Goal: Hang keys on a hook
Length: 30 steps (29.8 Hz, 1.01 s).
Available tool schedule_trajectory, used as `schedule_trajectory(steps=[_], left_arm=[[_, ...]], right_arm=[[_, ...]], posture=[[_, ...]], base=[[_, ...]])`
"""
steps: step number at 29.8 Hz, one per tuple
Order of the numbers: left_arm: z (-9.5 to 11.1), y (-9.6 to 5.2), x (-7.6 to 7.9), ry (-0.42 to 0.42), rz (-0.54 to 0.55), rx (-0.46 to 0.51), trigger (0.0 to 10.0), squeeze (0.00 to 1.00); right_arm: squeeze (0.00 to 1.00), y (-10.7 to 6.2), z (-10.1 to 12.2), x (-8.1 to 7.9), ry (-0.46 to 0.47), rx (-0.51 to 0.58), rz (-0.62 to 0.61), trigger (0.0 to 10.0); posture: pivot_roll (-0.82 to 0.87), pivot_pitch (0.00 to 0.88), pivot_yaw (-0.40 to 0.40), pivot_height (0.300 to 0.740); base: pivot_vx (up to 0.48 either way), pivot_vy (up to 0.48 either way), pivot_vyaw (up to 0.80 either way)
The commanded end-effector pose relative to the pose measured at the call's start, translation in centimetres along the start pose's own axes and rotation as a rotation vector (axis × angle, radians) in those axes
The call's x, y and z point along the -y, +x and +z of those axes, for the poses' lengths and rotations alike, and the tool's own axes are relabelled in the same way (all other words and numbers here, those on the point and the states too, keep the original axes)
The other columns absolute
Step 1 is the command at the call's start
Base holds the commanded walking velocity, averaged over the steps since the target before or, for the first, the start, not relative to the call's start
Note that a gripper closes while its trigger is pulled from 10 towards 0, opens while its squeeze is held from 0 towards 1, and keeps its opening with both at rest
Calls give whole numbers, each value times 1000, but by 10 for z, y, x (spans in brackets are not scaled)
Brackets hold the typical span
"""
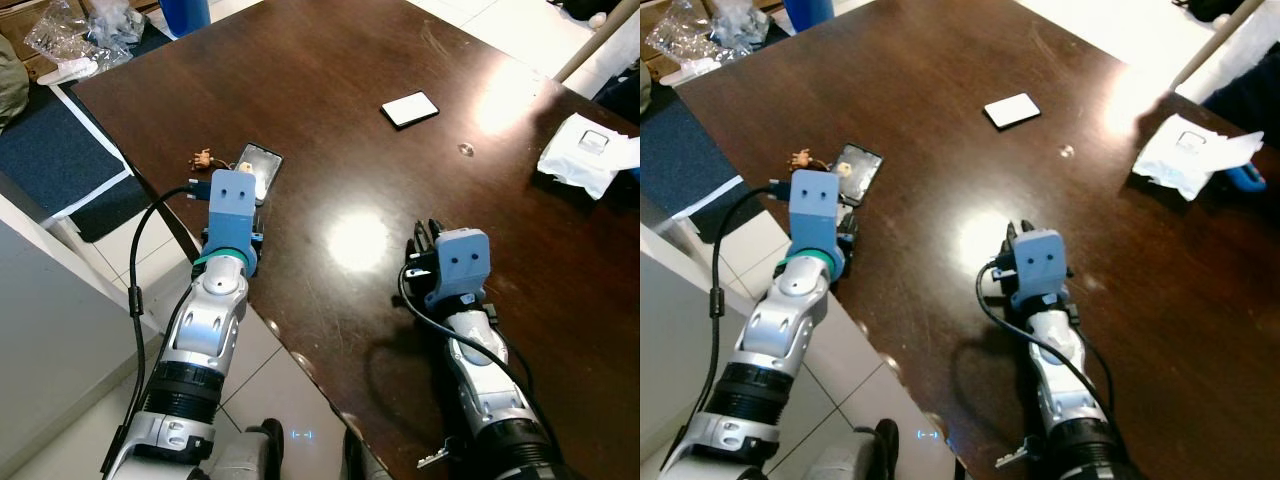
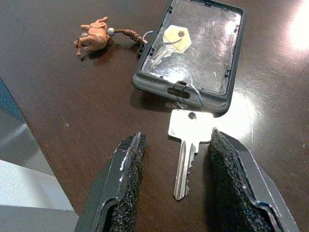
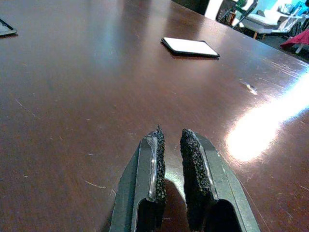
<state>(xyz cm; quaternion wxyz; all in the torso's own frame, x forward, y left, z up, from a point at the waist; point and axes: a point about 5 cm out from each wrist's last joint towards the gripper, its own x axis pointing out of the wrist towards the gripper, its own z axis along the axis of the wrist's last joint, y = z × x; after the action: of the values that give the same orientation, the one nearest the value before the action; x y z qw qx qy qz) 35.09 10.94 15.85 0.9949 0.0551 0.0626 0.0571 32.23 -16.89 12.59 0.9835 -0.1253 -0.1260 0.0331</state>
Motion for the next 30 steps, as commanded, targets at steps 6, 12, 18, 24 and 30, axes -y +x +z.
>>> schedule_trajectory(steps=[6, 12, 18, 24, 30], left_arm=[[23, 0, 32, 8, -161, 111, 10000, 0], [30, 7, 36, 52, -164, 145, 10000, 0], [30, 17, 30, 82, -98, 140, 10000, 0], [28, 24, 19, 96, -39, 130, 10000, 0], [41, 20, -17, 2, -60, 154, 10000, 0]], right_arm=[[0, -12, -22, -9, 7, -116, 37, 10000], [0, -13, -22, -9, 3, -117, 43, 10000], [0, -16, -22, -8, -1, -119, 47, 10000], [0, -18, -23, -6, -5, -122, 46, 10000], [0, -20, -23, 0, -13, -125, 29, 10000]], posture=[[12, 242, 126, 740], [4, 251, 121, 740], [-8, 264, 118, 740], [-14, 267, 116, 740], [-23, 266, 118, 740]], base=[[0, 0, 0], [0, 0, 0], [0, 0, 0], [0, 0, 0], [0, 0, 0]])
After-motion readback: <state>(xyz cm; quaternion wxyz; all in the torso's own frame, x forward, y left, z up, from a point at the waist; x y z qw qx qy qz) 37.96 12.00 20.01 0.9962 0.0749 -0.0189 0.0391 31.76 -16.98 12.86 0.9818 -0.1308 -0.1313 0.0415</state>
